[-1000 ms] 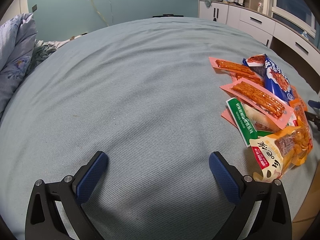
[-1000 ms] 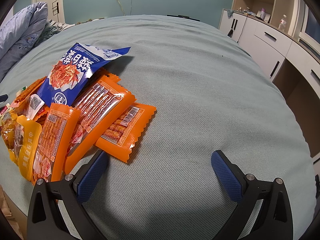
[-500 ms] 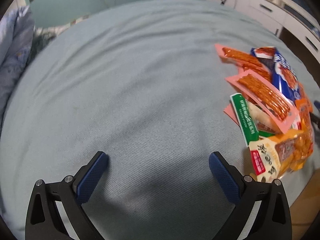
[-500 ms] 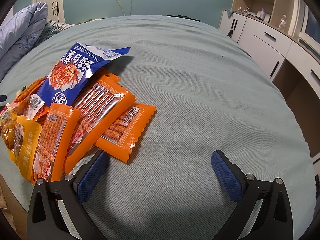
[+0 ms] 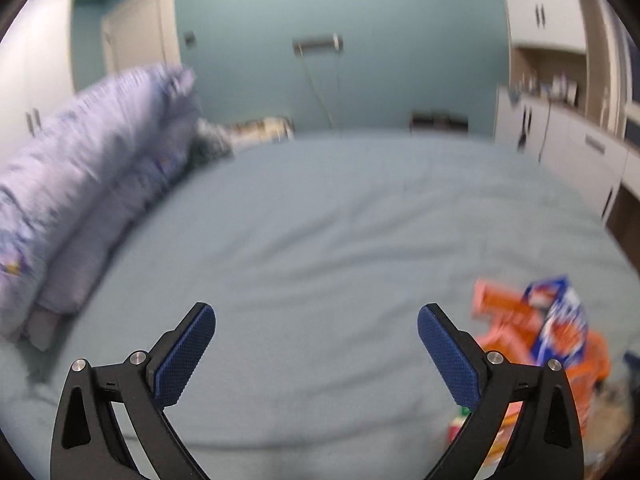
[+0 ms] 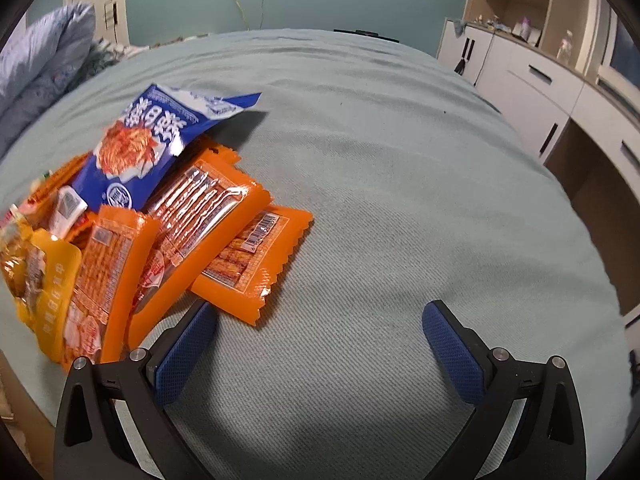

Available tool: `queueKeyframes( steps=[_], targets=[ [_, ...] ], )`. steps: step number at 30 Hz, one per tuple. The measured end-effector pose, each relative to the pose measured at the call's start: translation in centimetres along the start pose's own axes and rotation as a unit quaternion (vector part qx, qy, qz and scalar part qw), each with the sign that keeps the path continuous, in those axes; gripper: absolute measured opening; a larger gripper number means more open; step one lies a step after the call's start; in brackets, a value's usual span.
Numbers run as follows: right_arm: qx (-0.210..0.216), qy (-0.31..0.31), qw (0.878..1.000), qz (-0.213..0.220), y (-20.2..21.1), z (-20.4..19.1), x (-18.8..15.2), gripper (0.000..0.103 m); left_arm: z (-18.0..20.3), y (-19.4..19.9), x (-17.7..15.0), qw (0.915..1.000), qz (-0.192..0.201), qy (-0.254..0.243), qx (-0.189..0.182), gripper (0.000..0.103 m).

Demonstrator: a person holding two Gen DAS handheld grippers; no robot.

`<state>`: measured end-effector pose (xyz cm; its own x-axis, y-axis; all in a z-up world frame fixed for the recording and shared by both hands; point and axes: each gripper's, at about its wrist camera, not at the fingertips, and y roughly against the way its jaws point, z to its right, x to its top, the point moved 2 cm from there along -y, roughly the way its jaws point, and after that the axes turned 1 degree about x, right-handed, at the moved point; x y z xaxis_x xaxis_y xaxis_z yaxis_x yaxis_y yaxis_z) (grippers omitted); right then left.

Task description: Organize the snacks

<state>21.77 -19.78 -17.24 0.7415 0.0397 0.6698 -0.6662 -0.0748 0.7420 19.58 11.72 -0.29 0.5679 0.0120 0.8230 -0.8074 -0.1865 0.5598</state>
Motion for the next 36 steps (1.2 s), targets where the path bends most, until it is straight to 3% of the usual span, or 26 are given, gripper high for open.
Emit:
queueKeyframes(
  steps=[5, 8, 10, 11, 14, 17, 20, 24, 26, 30, 36],
  targets=[
    [-0.002, 0.002, 1.000, -0.007, 0.2, -0.1, 0.2, 0.103, 2.3, 5.9, 0.3, 0.9974, 0.040, -0.018, -0.058, 0.103],
    [0.008, -0.002, 0.998, -0.070, 0.6, 0.2, 0.8, 0.103, 3.9, 8.6, -0.8, 0.9942, 0.058, -0.053, -0.073, 0.103],
    [0.013, -0.020, 0.992, -0.124, 1.2, 0.4, 1.3, 0.103, 4.4, 9.9, -1.5, 0.9928, 0.067, -0.074, -0.066, 0.103],
    [0.015, -0.030, 0.991, -0.129, 2.0, 0.6, 1.6, 0.103, 4.7, 10.6, -1.9, 0.9922, 0.070, -0.087, -0.055, 0.103],
    [0.030, -0.059, 0.995, -0.077, 6.9, 0.5, 2.7, 0.103, 5.1, 11.9, -3.0, 0.9905, 0.061, -0.110, -0.055, 0.103],
    [0.054, -0.072, 0.996, -0.004, 12.7, -0.7, 2.9, 0.103, 5.2, 12.0, -4.1, 0.9893, 0.005, -0.110, -0.097, 0.103],
    [0.028, -0.050, 0.996, 0.062, 18.1, -2.9, 1.3, 0.103, 5.8, 12.3, -5.2, 0.9872, -0.033, -0.118, -0.101, 0.103],
    [-0.002, -0.011, 0.992, 0.122, 22.5, -5.6, -0.6, 0.103, 7.1, 12.4, -6.4, 0.9832, -0.045, -0.148, -0.097, 0.103],
    [0.017, 0.001, 0.992, 0.124, 23.0, -6.7, -1.3, 0.103, 7.8, 12.4, -6.9, 0.9809, -0.051, -0.160, -0.099, 0.103],
    [0.006, 0.044, 0.995, 0.086, 21.4, -8.5, -2.0, 0.103, 8.5, 12.3, -7.4, 0.9748, -0.072, -0.163, -0.134, 0.103],
    [0.014, 0.079, 0.994, 0.073, 20.6, -9.2, -1.1, 0.103, 8.7, 12.1, -7.4, 0.9735, -0.080, -0.166, -0.136, 0.103]
  ],
)
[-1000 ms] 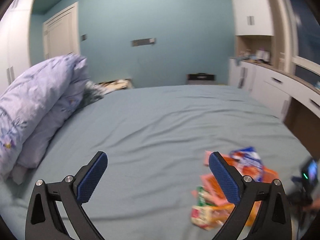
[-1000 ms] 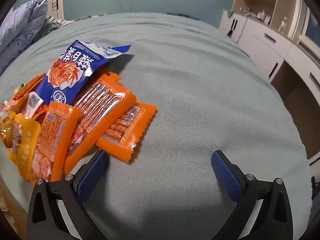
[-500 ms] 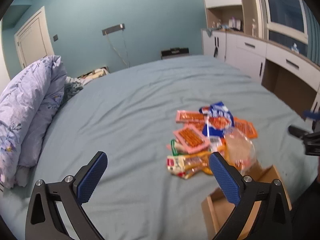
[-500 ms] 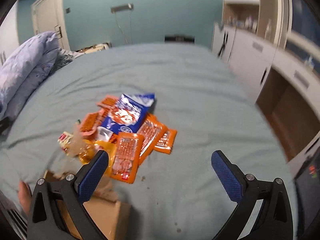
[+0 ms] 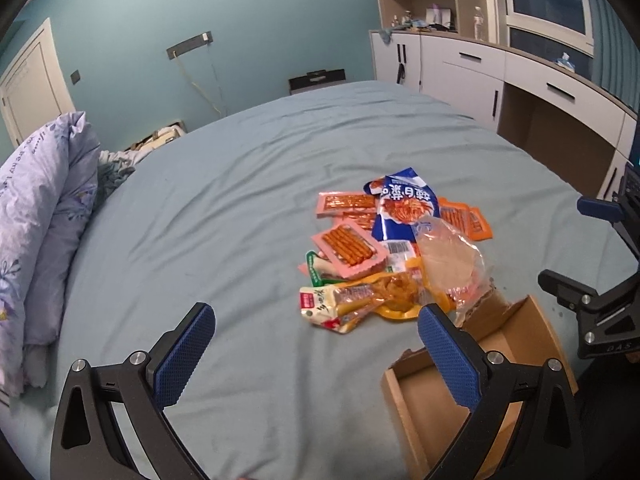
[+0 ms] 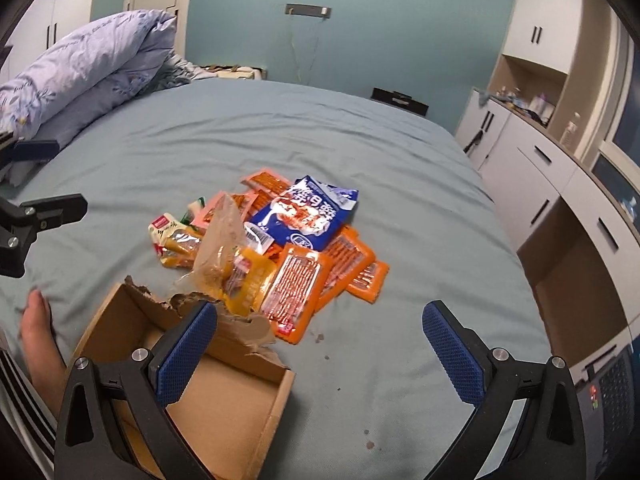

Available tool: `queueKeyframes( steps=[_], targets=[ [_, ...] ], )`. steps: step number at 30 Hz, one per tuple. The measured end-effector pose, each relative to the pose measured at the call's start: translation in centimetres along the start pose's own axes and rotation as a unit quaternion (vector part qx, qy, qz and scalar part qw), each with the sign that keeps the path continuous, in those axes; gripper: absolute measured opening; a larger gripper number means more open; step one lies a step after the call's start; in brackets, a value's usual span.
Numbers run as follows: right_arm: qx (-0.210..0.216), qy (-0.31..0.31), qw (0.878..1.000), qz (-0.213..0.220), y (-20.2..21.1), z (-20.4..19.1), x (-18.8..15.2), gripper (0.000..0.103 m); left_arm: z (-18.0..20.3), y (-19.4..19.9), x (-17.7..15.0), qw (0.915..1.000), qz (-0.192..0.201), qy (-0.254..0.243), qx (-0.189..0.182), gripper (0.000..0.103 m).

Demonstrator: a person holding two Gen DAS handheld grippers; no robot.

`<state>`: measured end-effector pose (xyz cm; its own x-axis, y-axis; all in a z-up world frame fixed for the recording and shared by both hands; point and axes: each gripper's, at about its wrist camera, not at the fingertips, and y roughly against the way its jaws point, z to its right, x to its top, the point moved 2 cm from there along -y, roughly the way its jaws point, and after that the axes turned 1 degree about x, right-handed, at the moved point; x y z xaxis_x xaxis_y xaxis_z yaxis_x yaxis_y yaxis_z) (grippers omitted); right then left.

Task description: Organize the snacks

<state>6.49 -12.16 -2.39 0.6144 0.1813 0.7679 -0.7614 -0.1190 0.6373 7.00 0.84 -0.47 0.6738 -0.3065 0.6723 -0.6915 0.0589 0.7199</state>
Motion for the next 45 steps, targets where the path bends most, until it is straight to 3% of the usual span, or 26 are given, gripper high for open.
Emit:
queueKeyframes(
  steps=[17, 45],
  targets=[
    [0.021, -0.023, 0.999, -0.015, -0.9, 0.9, 0.9, 0.103, 1.0, -0.5, -0.1, 0.9995, -0.017, -0.026, 0.002, 0.103],
    [0.037, -0.058, 0.997, -0.019, -0.6, 1.8, 1.0, 0.103, 0.5, -0.3, 0.0, 0.9998, -0.016, -0.012, -0.005, 0.103]
  ],
)
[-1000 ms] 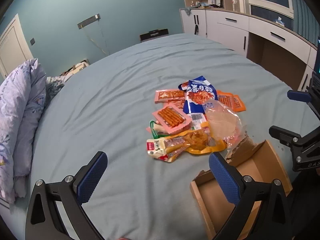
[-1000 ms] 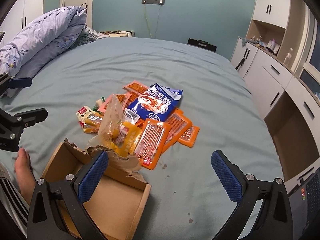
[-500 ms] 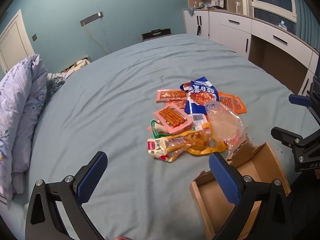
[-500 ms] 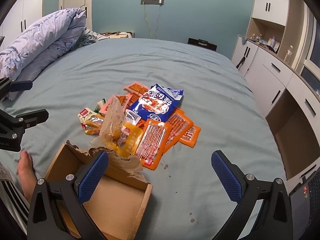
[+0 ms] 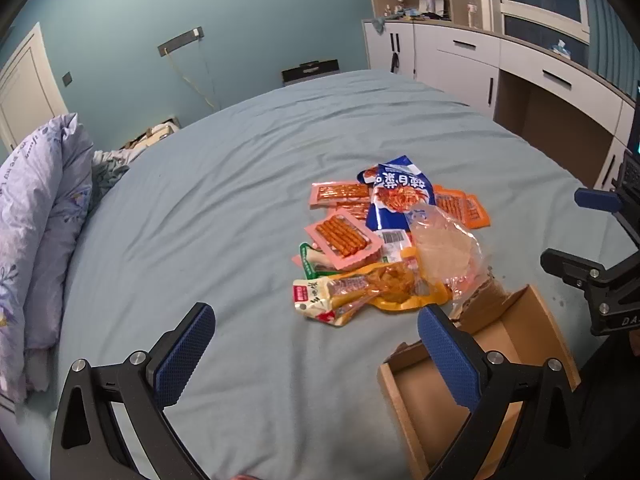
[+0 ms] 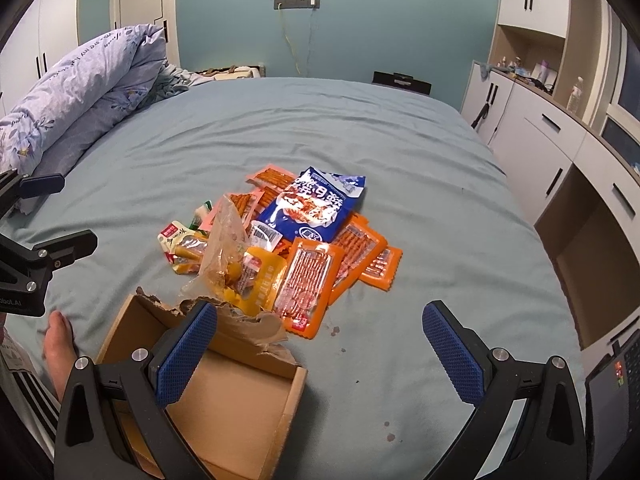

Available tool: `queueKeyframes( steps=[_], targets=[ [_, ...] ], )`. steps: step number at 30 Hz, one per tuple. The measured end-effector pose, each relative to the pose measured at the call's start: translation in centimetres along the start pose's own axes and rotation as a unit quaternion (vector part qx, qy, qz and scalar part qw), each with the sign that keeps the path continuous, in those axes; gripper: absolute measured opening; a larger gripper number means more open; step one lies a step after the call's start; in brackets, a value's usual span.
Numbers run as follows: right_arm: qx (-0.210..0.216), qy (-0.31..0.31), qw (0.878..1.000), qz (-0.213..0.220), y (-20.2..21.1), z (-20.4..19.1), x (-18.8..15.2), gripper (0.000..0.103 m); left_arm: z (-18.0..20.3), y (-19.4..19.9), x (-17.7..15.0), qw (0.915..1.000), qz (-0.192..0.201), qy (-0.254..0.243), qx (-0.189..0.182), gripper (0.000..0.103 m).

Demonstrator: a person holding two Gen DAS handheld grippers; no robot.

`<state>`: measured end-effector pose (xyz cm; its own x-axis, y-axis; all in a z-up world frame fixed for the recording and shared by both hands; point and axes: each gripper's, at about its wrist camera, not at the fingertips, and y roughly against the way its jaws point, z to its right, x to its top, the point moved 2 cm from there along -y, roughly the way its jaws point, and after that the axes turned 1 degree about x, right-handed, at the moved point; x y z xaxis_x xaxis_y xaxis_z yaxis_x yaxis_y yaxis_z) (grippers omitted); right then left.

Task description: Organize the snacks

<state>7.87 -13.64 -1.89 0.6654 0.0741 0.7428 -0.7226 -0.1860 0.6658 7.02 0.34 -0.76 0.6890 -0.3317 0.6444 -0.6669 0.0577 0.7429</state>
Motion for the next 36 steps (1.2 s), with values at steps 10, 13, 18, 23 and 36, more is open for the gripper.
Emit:
queueKeyframes(
  steps=[10, 13, 18, 23, 36],
  targets=[
    [0.011, -0.031, 0.999, -0.009, -1.1, 1.4, 0.7, 0.103, -1.1, -1.5, 0.3, 0.9992, -0.025, 0.031, -0.010, 0.103],
    [0.009, -0.040, 0.999, -0.014, -1.8, 1.9, 1.0, 0.103, -1.6, -2.3, 0.4, 0.9984, -0.036, 0.041, -0.014, 0.103],
    [0.010, -0.049, 0.999, -0.021, -2.6, 2.2, 1.6, 0.103, -1.7, -3.3, 0.9, 0.9981, -0.043, 0.041, -0.012, 0.103],
    [0.015, -0.059, 0.998, -0.031, -3.6, 2.7, 2.1, 0.103, -1.6, -4.3, 1.7, 0.9982, -0.045, 0.038, -0.008, 0.103],
    [0.006, -0.119, 0.991, -0.055, -7.0, 5.9, 4.1, 0.103, -5.8, -8.8, 4.0, 0.9933, -0.058, 0.096, 0.027, 0.103]
  ],
)
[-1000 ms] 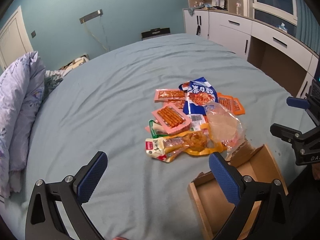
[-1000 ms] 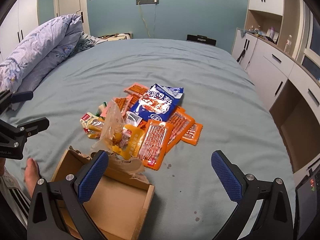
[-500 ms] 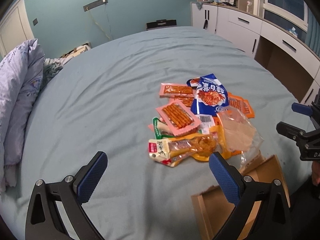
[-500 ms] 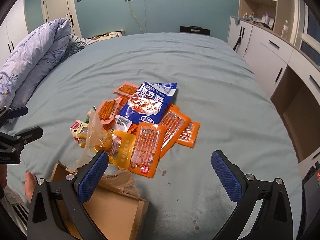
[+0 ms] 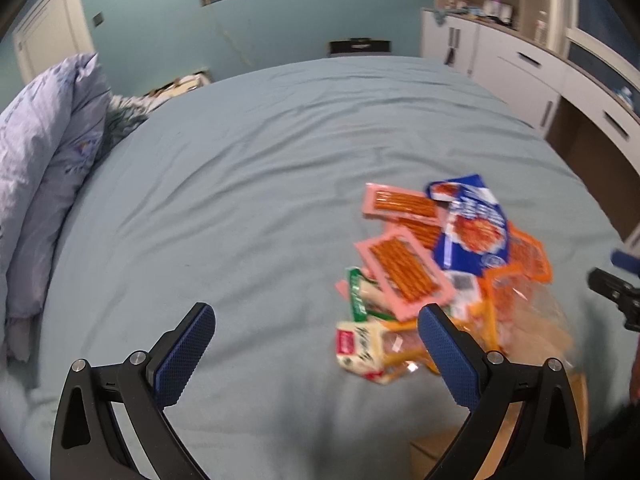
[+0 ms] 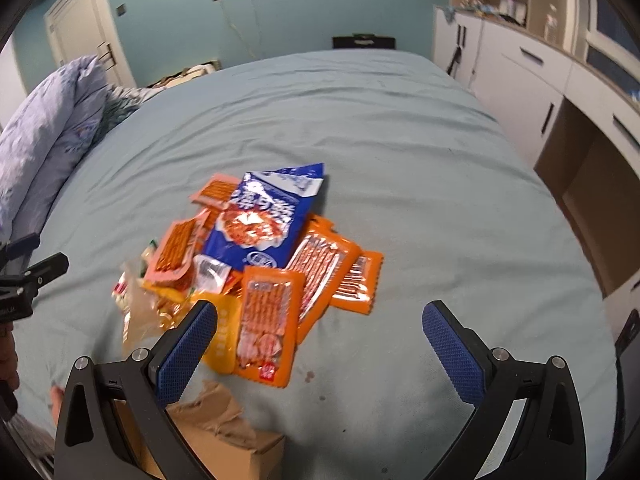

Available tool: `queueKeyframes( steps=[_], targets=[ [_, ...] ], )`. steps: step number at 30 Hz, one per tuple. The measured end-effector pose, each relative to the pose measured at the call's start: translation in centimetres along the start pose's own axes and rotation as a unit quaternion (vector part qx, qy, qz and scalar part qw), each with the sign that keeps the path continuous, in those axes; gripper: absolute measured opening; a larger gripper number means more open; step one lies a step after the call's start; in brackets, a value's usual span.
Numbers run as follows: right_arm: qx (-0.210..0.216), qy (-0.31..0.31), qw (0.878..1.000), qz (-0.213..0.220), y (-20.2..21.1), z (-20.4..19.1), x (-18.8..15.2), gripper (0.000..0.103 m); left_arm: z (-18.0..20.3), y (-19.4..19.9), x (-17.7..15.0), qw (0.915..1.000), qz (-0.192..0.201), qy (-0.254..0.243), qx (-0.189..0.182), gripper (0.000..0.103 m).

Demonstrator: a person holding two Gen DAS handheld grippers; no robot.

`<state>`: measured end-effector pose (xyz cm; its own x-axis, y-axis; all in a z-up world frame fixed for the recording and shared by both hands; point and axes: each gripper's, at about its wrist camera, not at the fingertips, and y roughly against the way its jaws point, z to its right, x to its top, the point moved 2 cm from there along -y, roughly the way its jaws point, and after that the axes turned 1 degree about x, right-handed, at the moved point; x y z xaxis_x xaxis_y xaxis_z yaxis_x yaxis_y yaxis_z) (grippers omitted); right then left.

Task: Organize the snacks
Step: 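Lower the right gripper onto the orange sausage-stick packet and close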

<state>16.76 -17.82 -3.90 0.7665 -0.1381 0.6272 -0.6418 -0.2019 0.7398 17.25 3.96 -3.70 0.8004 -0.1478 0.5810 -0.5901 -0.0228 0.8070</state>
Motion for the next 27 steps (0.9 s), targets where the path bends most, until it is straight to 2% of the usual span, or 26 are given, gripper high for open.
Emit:
queueKeyframes(
  steps=[5, 9, 13, 18, 20, 22, 23, 24, 25, 27],
  targets=[
    [0.007, -0.033, 0.998, -0.048, -2.6, 1.5, 0.8, 0.103, -0.6, -2.1, 0.2, 0.9997, -0.024, 0.008, -0.002, 0.103],
    [0.033, -0.045, 0.992, -0.112, -5.9, 1.6, 1.0, 0.103, 0.1, -2.5, -0.2, 0.9993, -0.036, -0.007, 0.001, 0.103],
    [0.055, -0.012, 0.986, -0.157, -8.6, -0.5, 0.7, 0.103, 0.7, -2.2, -0.1, 0.9993, -0.030, -0.023, 0.006, 0.103],
    [0.071, 0.038, 0.982, -0.173, -10.7, -3.1, 1.2, 0.102, 0.8, -2.5, -0.1, 0.9991, -0.033, -0.026, 0.001, 0.103],
    [0.068, 0.050, 0.978, -0.189, -11.9, -3.7, 1.0, 0.089, 0.9, -2.8, -0.1, 0.9989, -0.038, -0.027, 0.003, 0.103],
    [0.044, 0.069, 0.976, -0.203, -12.9, -3.9, 0.6, 0.072, 1.0, -3.0, -0.2, 0.9987, -0.042, -0.028, 0.005, 0.103],
    [0.038, 0.079, 0.976, -0.201, -12.9, -4.0, 0.6, 0.071, 1.0, -3.1, -0.3, 0.9986, -0.044, -0.028, 0.006, 0.103],
    [0.038, 0.084, 0.976, -0.199, -12.9, -4.0, 0.8, 0.064, 1.0, -3.2, -0.3, 0.9986, -0.045, -0.028, 0.007, 0.103],
    [0.040, 0.083, 0.976, -0.199, -12.8, -3.9, 0.9, 0.050, 1.0, -3.2, -0.3, 0.9985, -0.045, -0.029, 0.007, 0.103],
    [0.061, 0.060, 0.976, -0.200, -12.5, -3.3, 1.3, 0.039, 1.1, -3.3, -0.4, 0.9984, -0.046, -0.032, 0.012, 0.103]
  ],
)
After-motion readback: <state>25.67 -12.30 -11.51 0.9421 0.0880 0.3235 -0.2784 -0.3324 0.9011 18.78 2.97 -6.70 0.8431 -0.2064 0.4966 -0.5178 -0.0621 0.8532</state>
